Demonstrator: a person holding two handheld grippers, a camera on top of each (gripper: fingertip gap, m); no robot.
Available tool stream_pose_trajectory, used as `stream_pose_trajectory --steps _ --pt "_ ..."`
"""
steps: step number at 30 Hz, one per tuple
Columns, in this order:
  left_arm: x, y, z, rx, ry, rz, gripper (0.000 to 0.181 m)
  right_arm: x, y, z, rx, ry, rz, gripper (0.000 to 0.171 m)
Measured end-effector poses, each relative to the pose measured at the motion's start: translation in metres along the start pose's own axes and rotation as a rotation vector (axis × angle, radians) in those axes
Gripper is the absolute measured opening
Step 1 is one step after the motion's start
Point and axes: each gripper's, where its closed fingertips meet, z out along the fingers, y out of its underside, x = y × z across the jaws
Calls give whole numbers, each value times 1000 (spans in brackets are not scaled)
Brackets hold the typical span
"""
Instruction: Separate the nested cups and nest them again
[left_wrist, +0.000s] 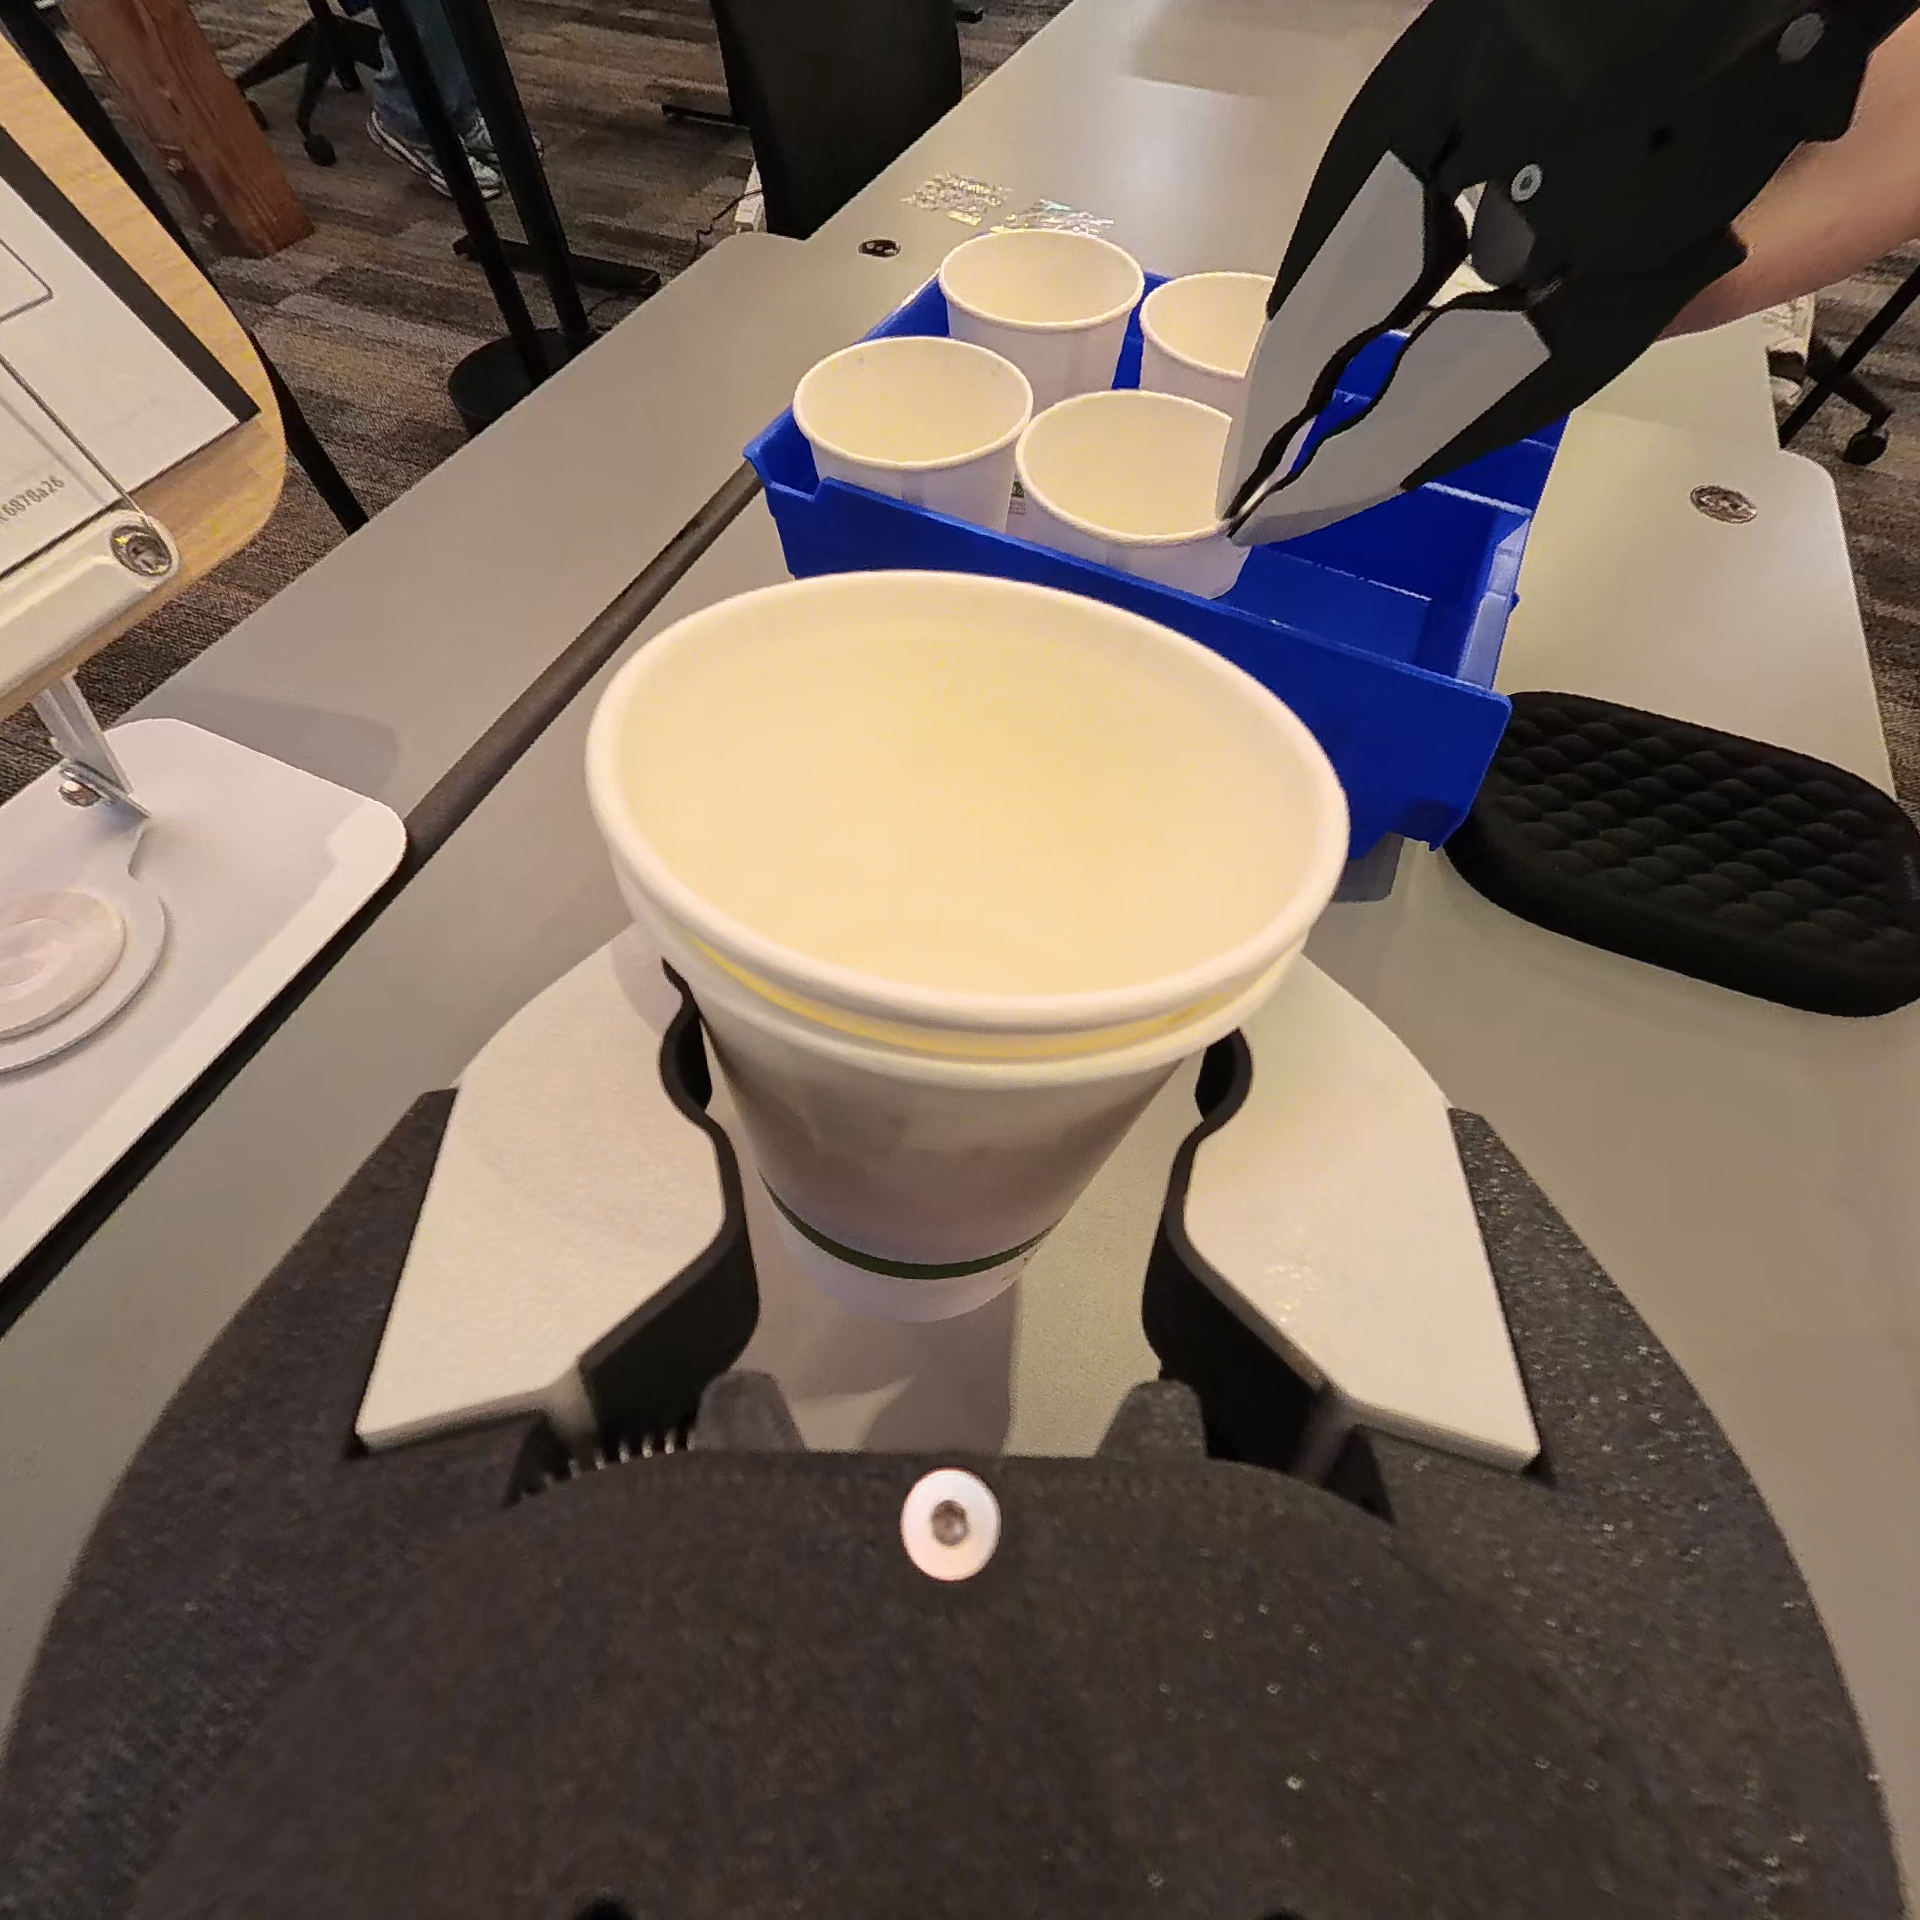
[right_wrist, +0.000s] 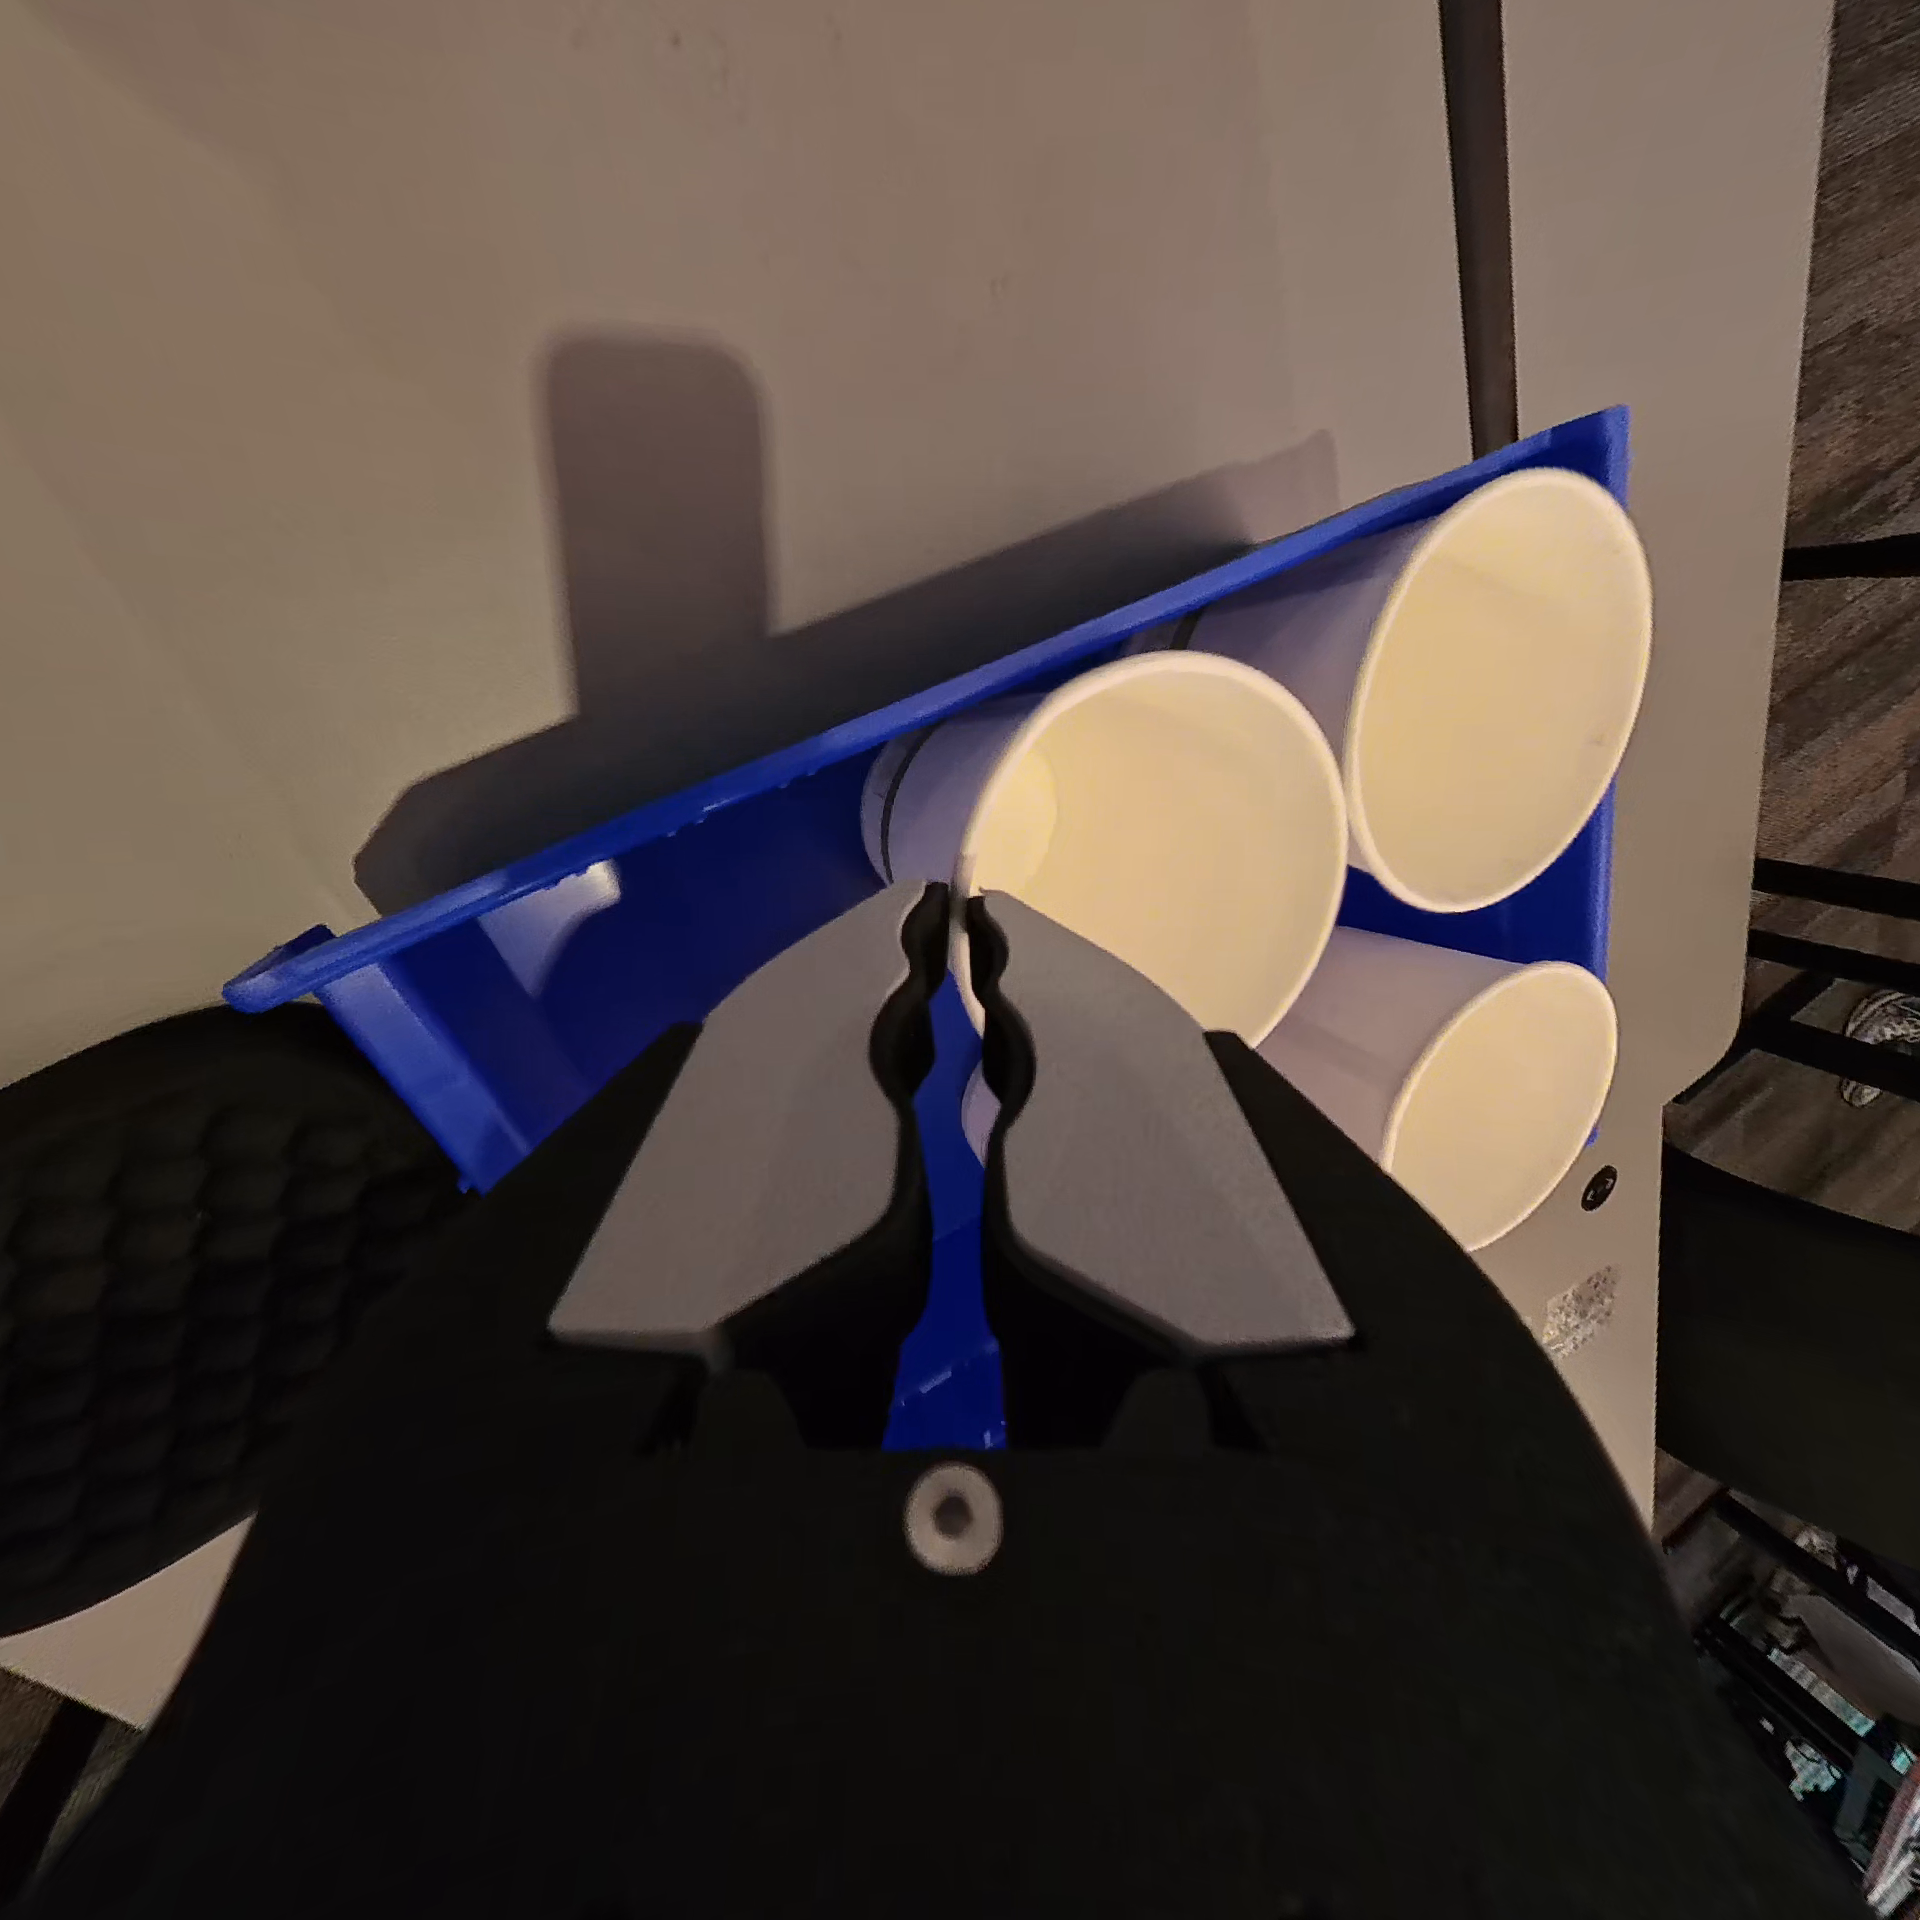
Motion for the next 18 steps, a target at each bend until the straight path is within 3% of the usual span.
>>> stream_pose_trajectory --steps 3,5,8,12,18 --pt "1 0 0 0 2 2 93 1 -2 -6 18 10 15 19" --pt "2 0 0 -1 4 3 93 4 -14 -21 77 46 1 19" --pt "4 1 3 -7 9 6 93 -2 -58 -57 221 71 -47 18" --pt "10 3 7 -23 22 23 93 -49 -132 -95 404 -27 -222 14" --pt "17 2 7 -22 31 43 93 -79 -183 -103 459 -110 -327 13"
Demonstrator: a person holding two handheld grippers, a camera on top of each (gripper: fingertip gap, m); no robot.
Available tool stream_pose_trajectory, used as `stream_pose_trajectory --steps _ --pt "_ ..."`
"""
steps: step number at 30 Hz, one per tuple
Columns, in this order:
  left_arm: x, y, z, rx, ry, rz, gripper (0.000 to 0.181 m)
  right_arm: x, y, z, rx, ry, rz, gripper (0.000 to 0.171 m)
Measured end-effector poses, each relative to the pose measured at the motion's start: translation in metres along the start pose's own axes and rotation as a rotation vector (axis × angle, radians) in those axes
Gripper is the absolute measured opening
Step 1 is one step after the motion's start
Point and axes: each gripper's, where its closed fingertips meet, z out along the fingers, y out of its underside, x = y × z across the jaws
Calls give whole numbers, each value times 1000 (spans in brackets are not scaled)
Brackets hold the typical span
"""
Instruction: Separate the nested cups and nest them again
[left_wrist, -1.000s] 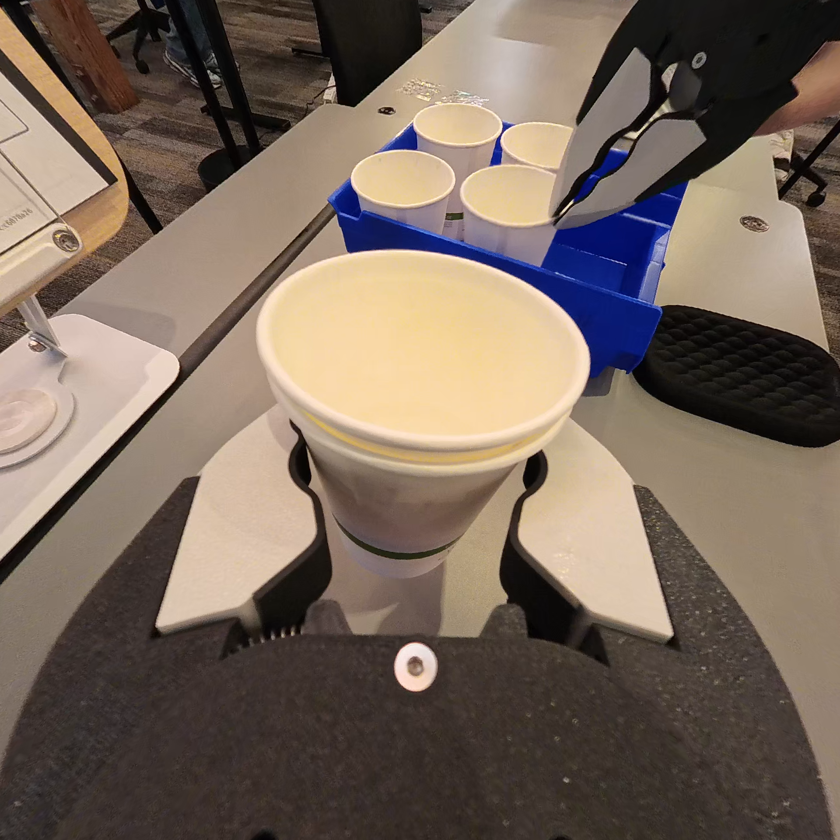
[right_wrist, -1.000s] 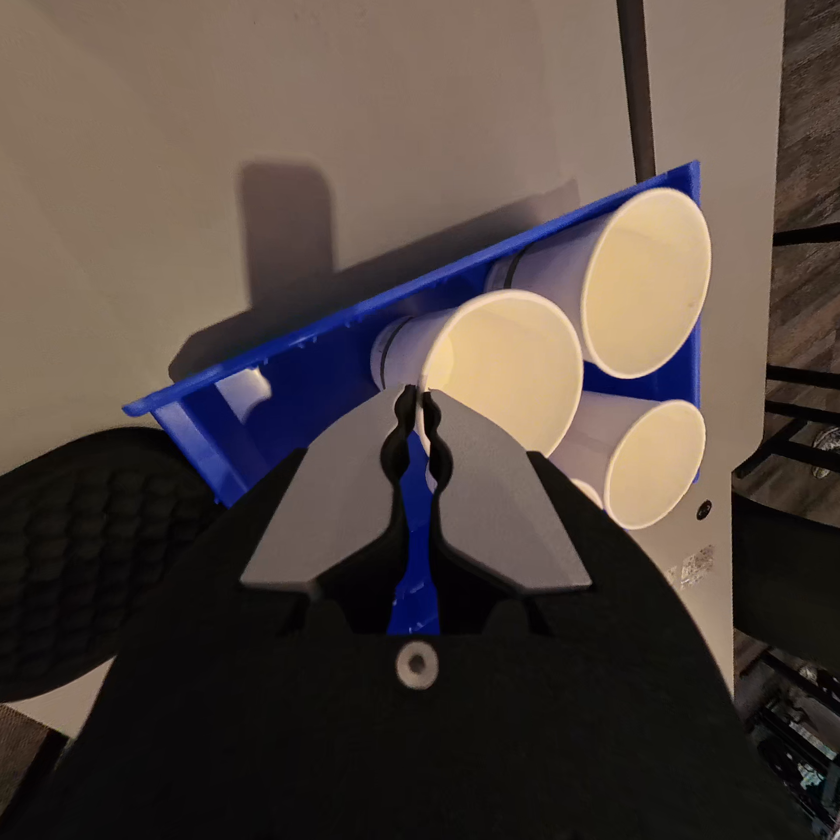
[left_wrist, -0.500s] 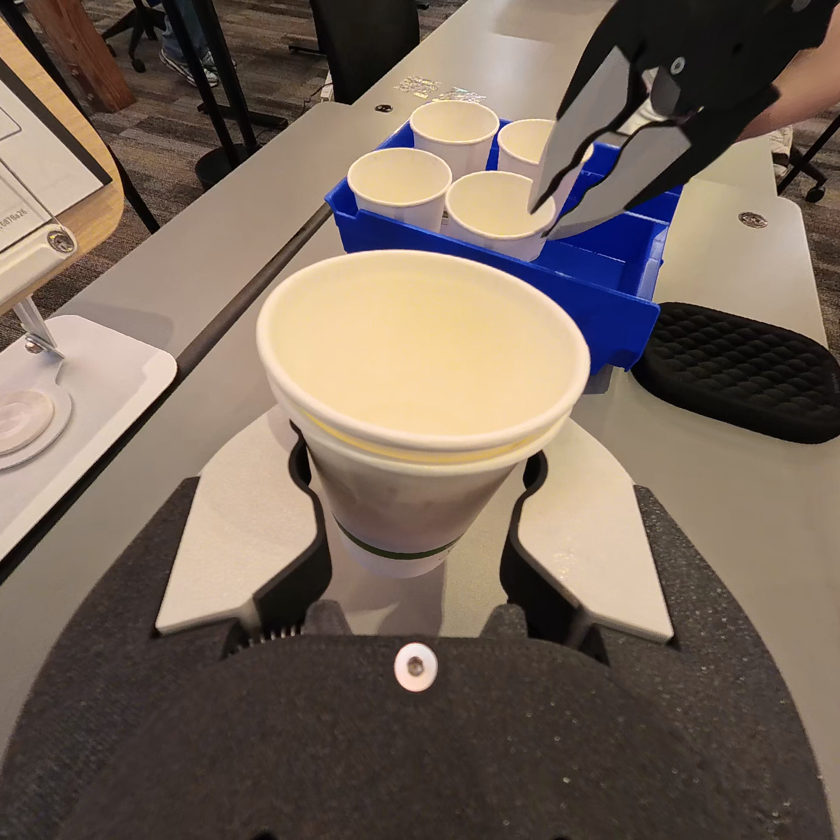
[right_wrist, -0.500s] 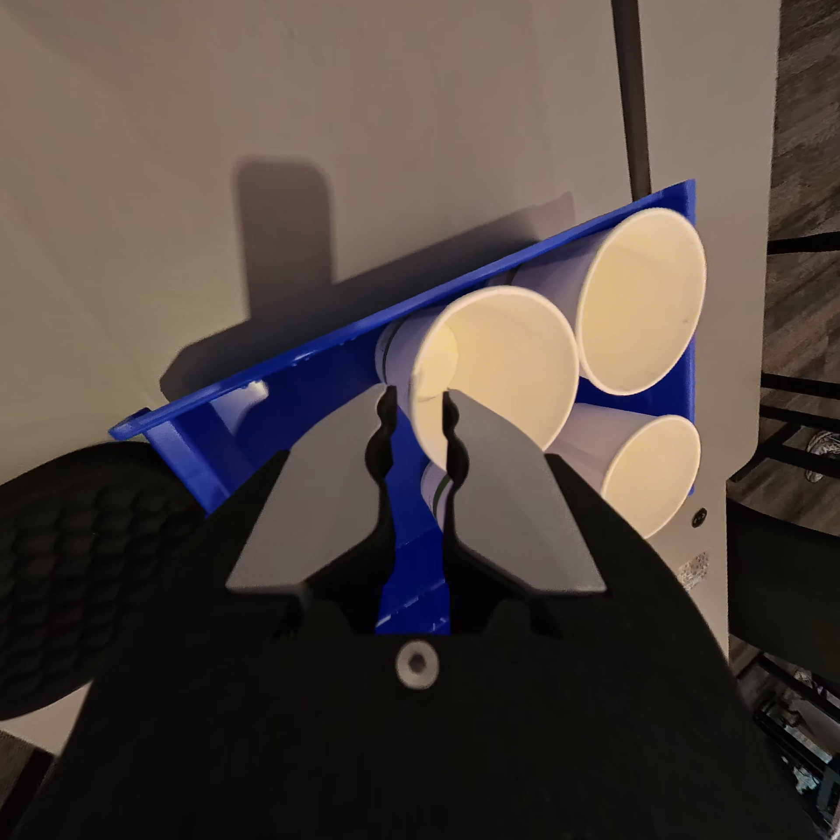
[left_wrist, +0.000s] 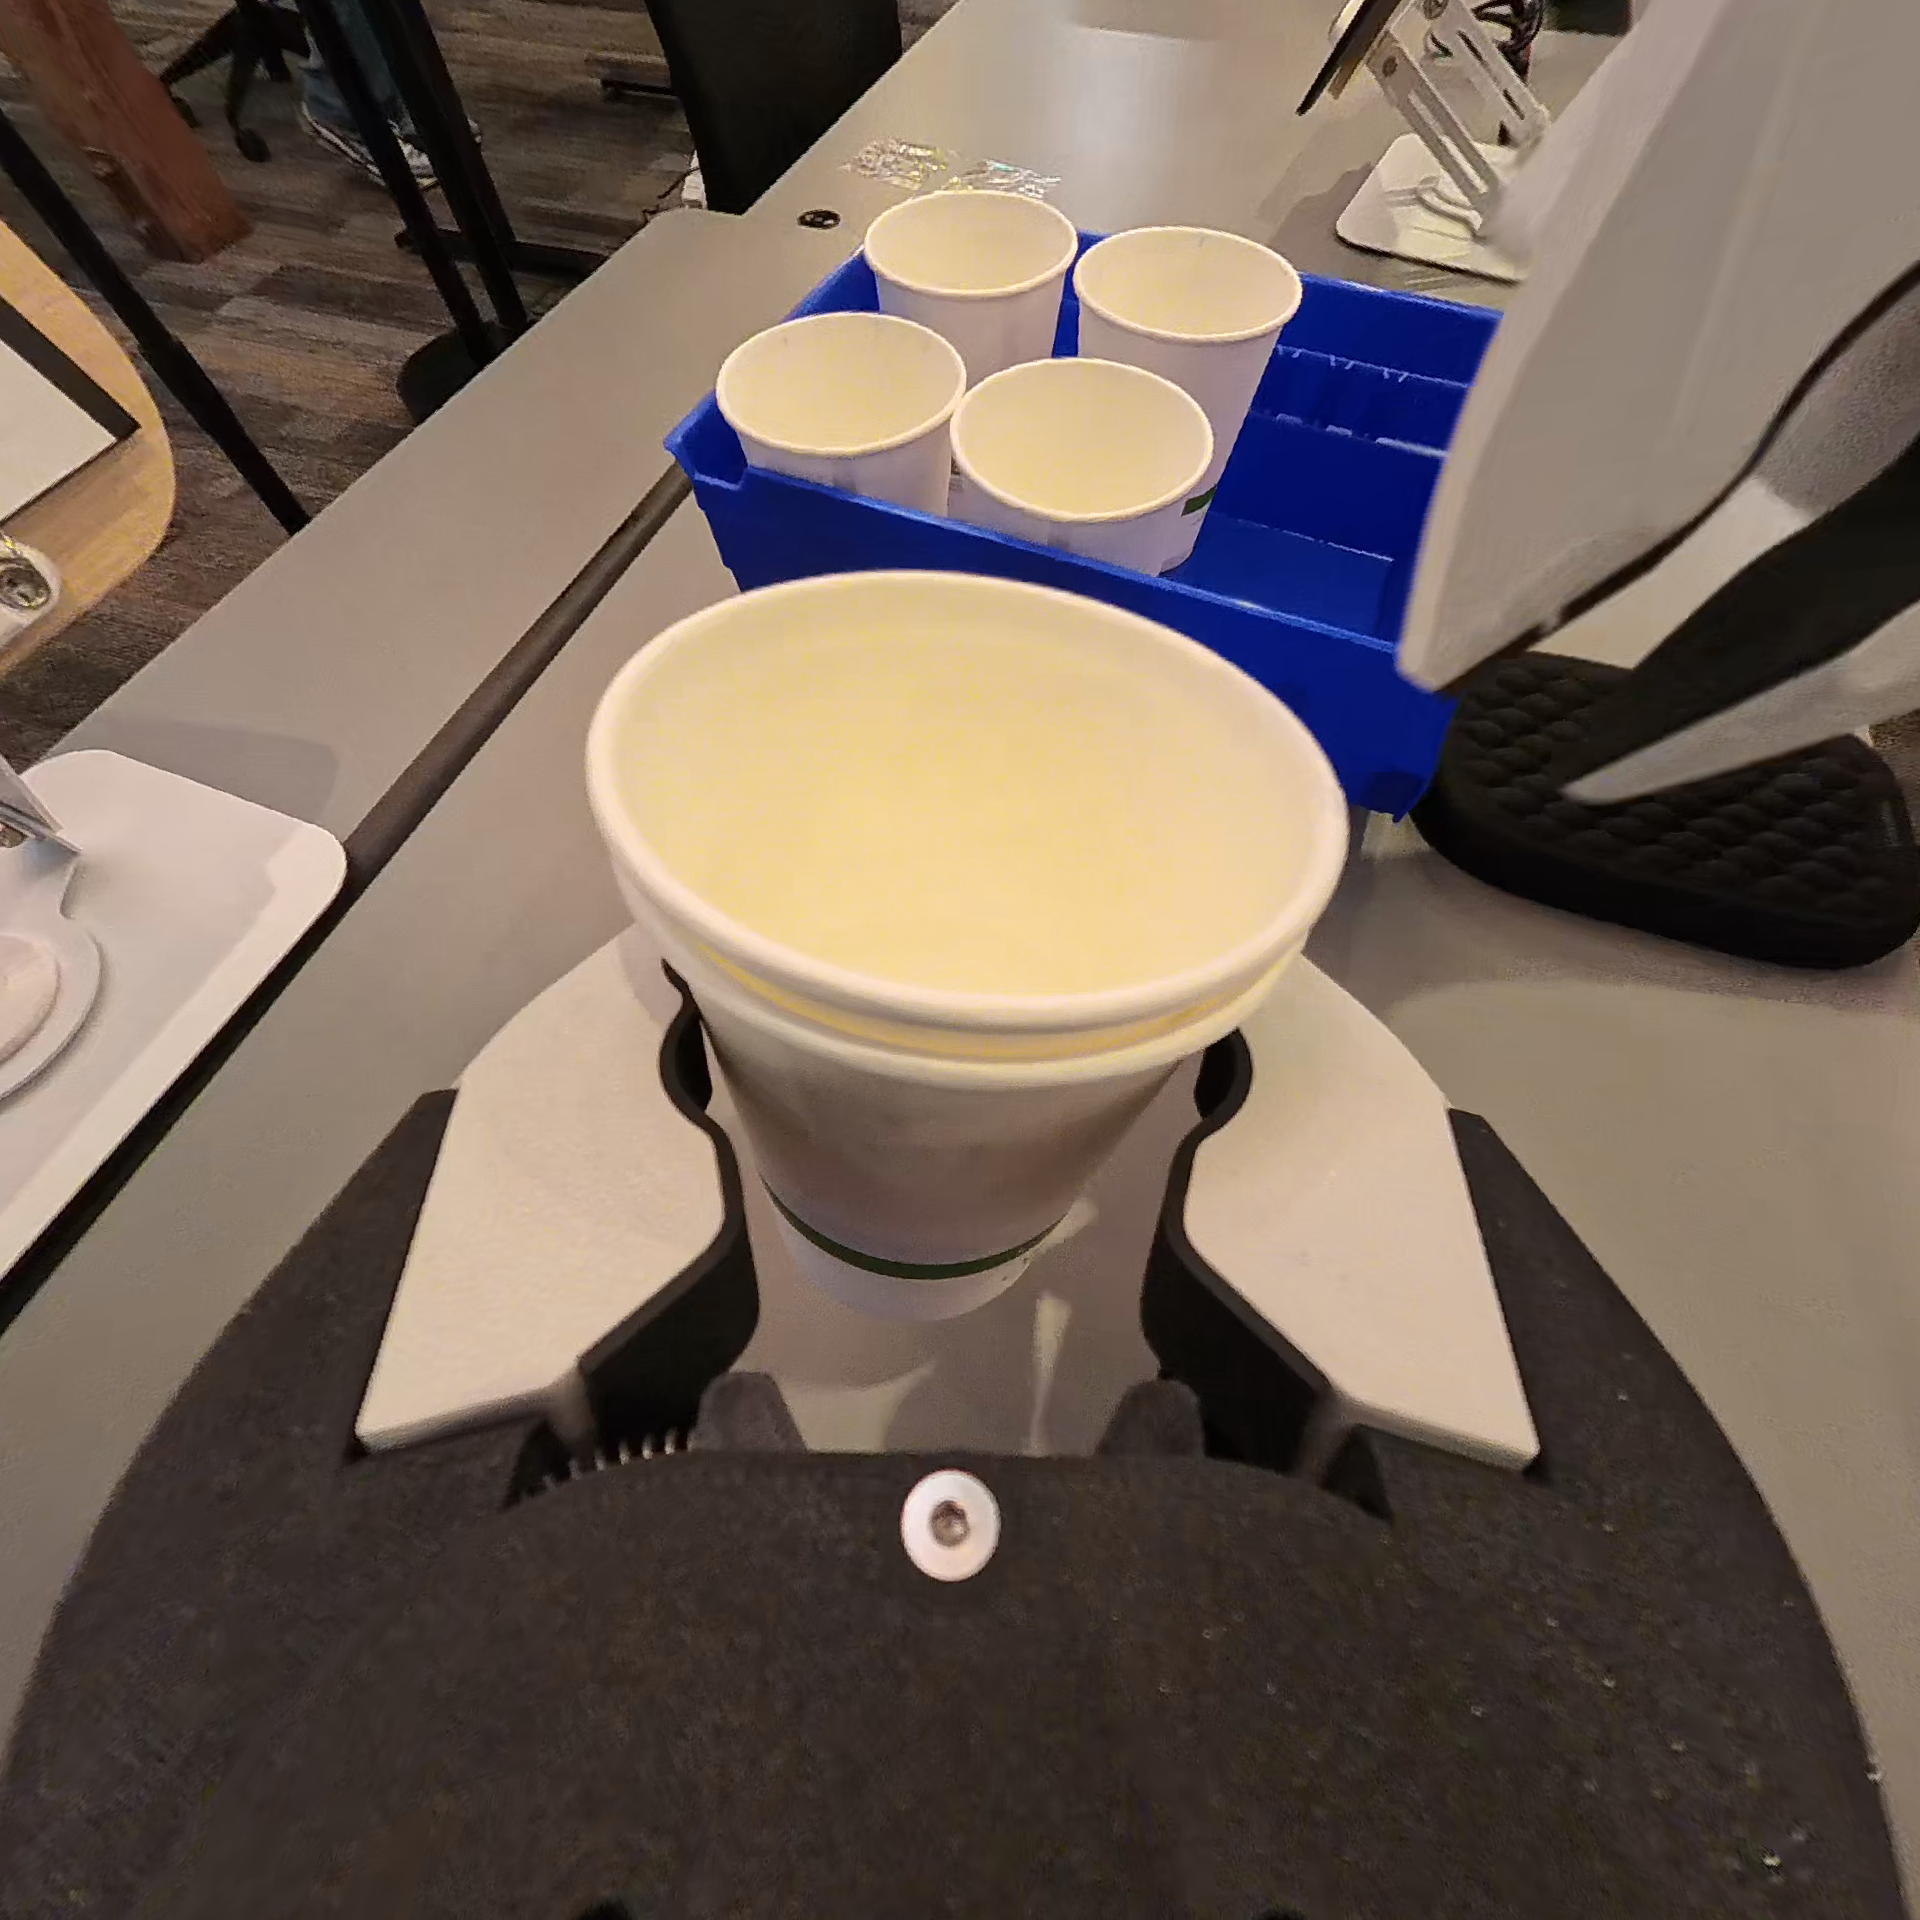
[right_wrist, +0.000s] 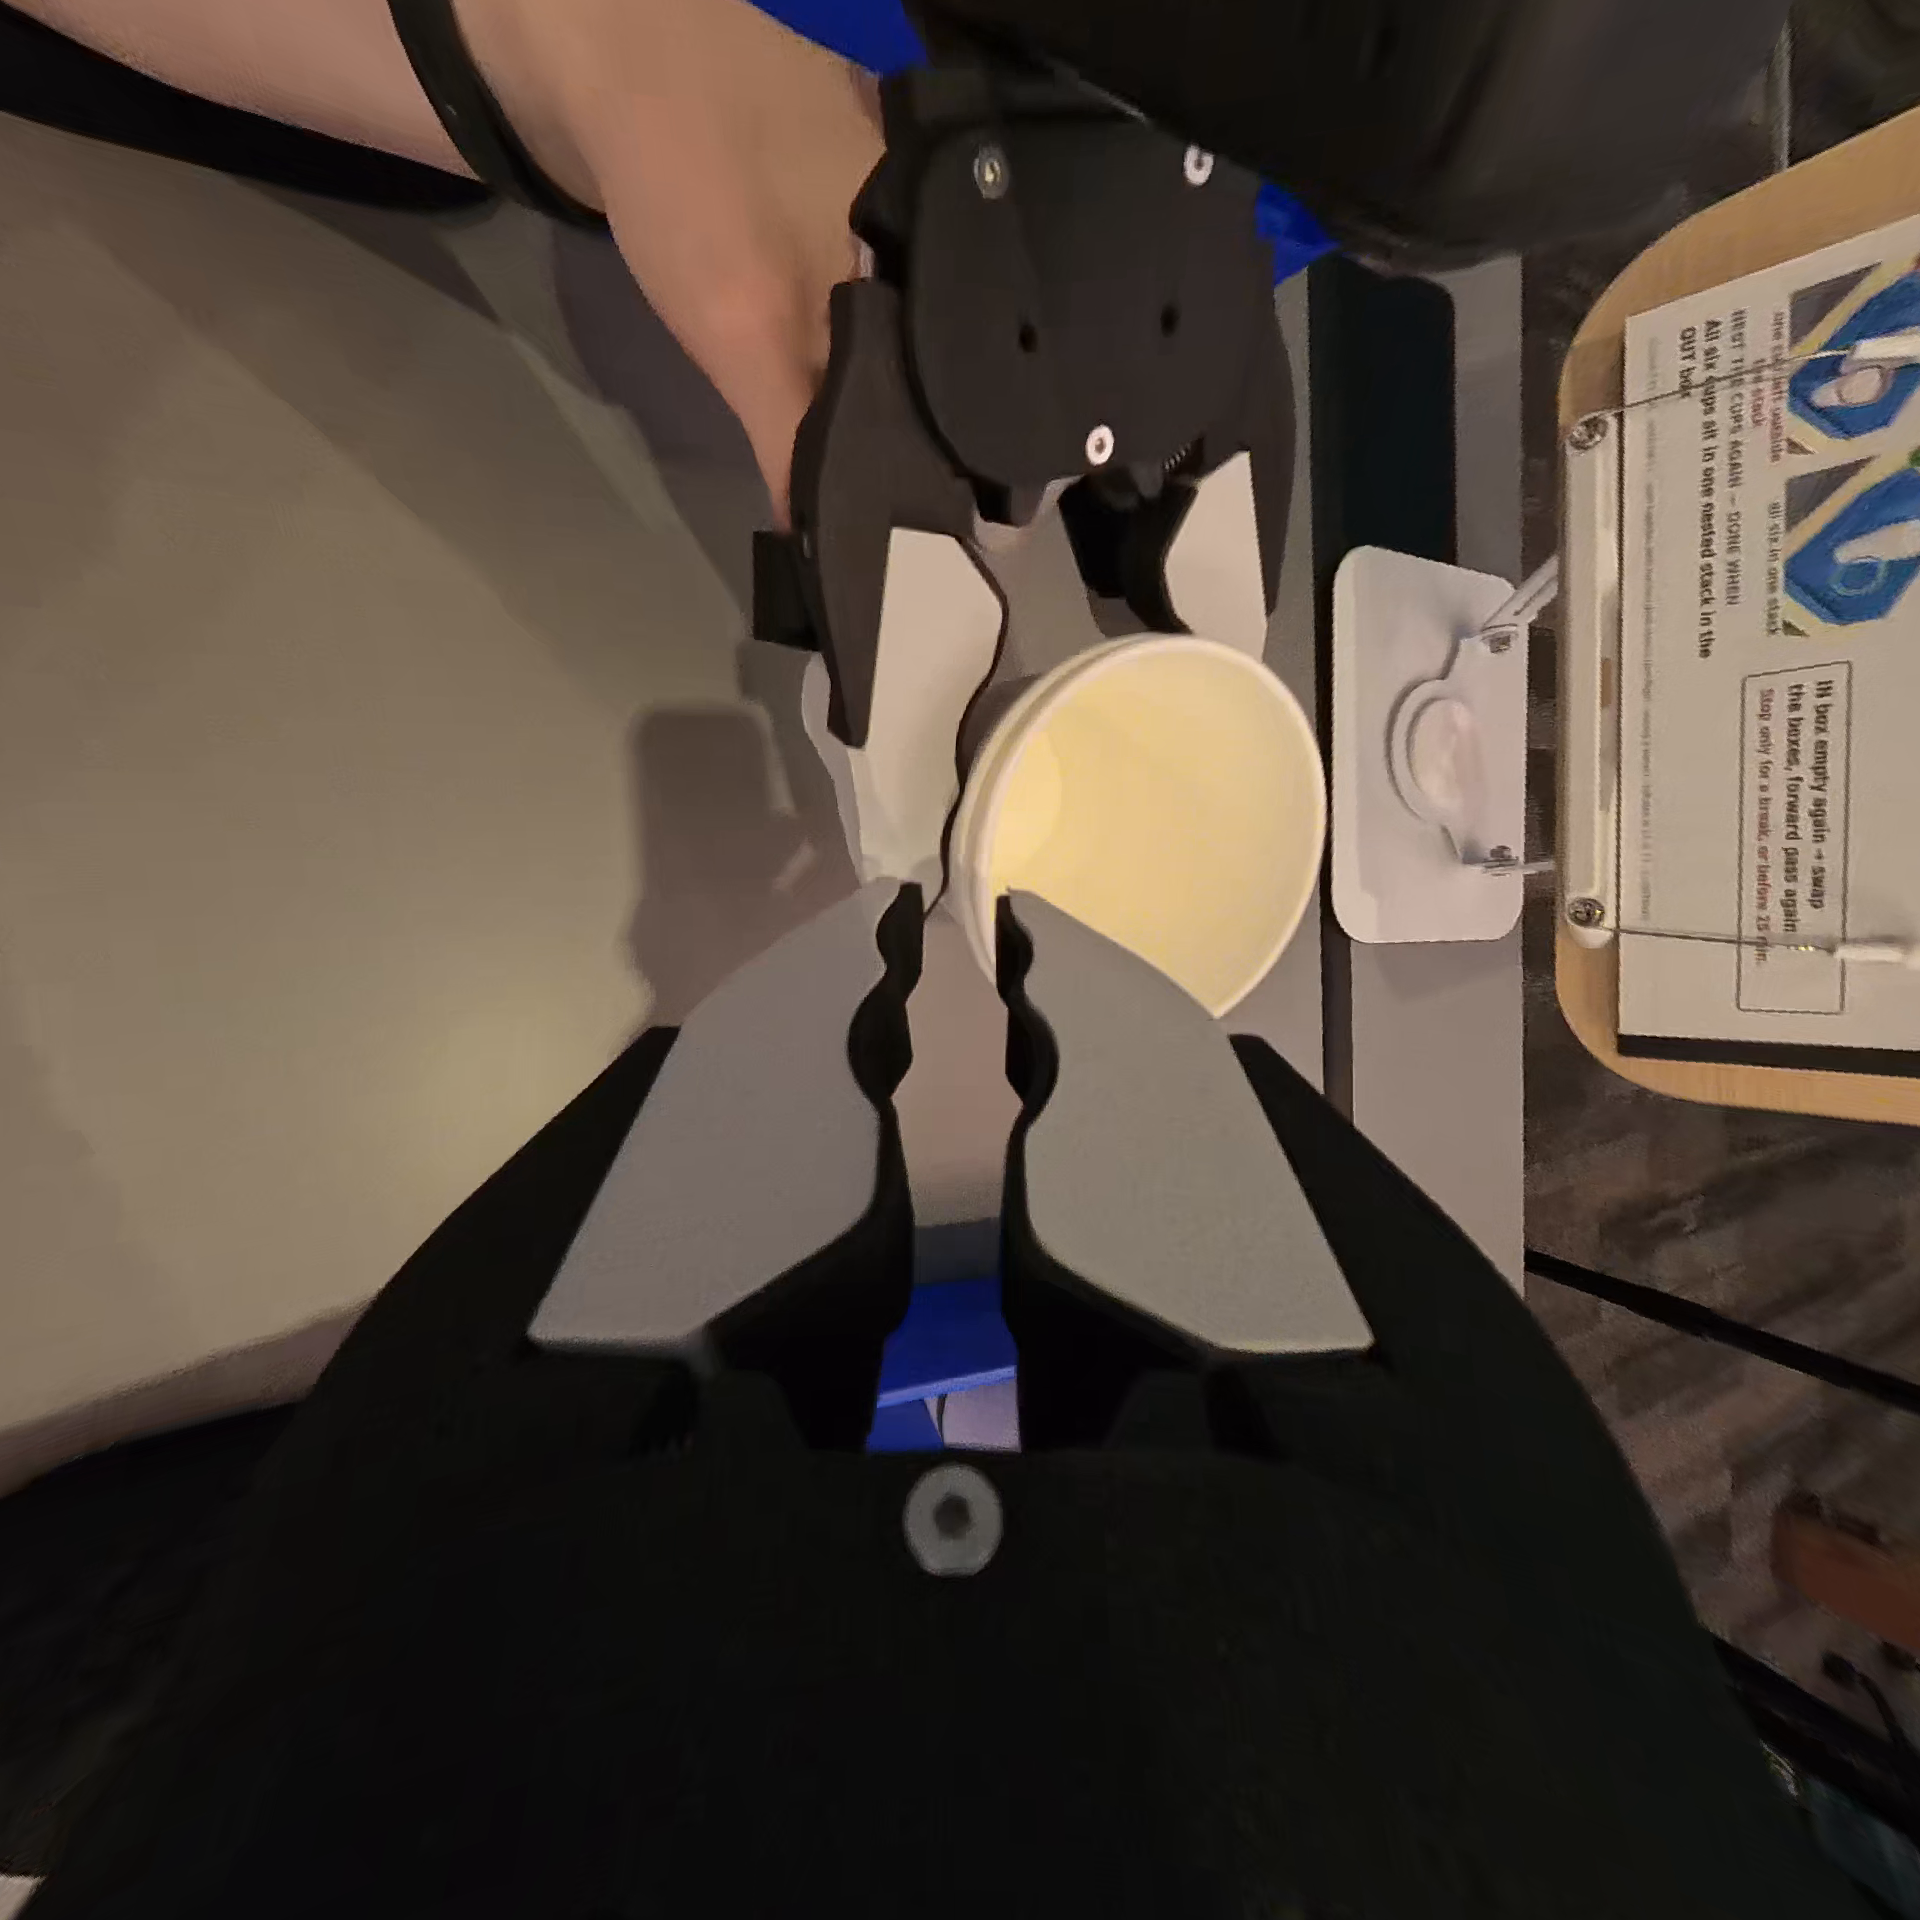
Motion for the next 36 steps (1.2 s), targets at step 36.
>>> stream_pose_trajectory --steps 36 --pt "-9 7 -1 -32 -29 16 93 -8 183 -159 -264 284 435 3"
